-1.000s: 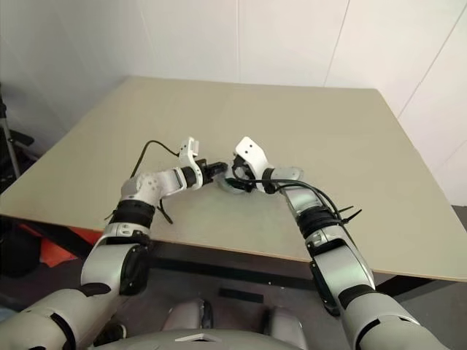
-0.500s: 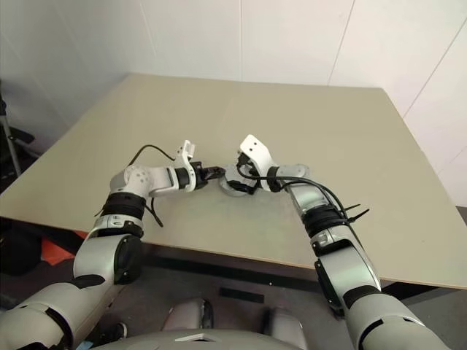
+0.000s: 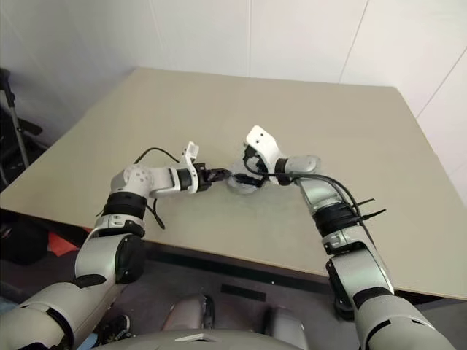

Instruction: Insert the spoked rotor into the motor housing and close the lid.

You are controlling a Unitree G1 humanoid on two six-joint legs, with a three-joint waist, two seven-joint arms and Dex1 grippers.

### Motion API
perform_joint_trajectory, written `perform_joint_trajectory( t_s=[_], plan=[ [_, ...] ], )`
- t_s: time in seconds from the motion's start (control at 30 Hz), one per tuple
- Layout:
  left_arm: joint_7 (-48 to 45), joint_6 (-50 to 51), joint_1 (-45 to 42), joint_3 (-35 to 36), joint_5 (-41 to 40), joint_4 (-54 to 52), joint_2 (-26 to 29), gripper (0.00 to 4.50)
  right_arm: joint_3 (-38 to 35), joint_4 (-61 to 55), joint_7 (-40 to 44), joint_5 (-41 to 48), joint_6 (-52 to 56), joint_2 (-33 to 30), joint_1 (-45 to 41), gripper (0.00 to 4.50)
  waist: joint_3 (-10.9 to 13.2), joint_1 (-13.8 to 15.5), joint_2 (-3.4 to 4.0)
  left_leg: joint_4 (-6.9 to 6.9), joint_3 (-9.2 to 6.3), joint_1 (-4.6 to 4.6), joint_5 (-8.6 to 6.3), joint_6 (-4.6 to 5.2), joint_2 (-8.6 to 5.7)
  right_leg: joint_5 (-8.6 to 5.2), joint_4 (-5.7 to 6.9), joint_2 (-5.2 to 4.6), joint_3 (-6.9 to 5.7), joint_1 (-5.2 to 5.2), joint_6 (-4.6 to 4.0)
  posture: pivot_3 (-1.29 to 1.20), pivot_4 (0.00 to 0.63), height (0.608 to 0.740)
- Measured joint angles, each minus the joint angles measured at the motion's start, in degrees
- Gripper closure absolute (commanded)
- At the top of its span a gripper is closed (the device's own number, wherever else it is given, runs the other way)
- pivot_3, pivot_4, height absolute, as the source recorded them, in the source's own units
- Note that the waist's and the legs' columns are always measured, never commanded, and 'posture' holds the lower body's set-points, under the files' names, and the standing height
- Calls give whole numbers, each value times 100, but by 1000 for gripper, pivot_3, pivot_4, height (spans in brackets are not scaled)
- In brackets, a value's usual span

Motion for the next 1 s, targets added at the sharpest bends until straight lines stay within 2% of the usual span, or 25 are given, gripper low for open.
perform_joint_trajectory(
  t_s=[0.17,0.3,0.4,0.5,0.63,0.73,1.0],
  plan=[
    [24,29,-2,38,-14,14,-2,4500,-547,-677,-1,408,467,-206,-271,13,0,-2,0,4,1,4,-7,10,0,-2,-4,0,0,9,3,0,0,740],
    [51,28,-2,57,-13,19,-12,4500,-881,-756,-127,734,926,-216,-282,13,0,-5,0,5,1,7,-4,5,0,-2,-3,0,0,10,3,0,0,740],
    [63,19,-2,58,-9,22,-47,4500,-1350,-73,-566,936,1435,-217,-525,13,0,2,0,7,0,14,-2,2,-1,-2,-2,-1,0,19,3,0,0,740],
    [64,19,-2,58,-9,23,-81,4500,-1672,768,-667,1085,2094,-442,-584,13,0,35,0,11,1,14,-2,2,-3,-2,-4,-2,0,23,3,0,0,740],
    [52,2,-2,59,-7,18,-77,4500,-1723,1398,-262,1345,3143,-731,-538,13,-1,43,2,12,1,8,0,0,0,-2,-1,-1,-2,15,3,0,0,740],
    [59,-16,5,57,7,18,-113,4500,-1687,1723,-30,1381,3531,-828,-548,13,-1,85,3,17,1,8,0,1,2,-2,2,-1,-4,16,3,0,0,740],
    [66,-17,22,54,14,-3,-146,4500,-1486,1637,237,1594,4130,-515,-419,13,-1,133,3,19,2,10,2,-5,6,-2,7,0,-6,15,4,0,0,740]
  ],
)
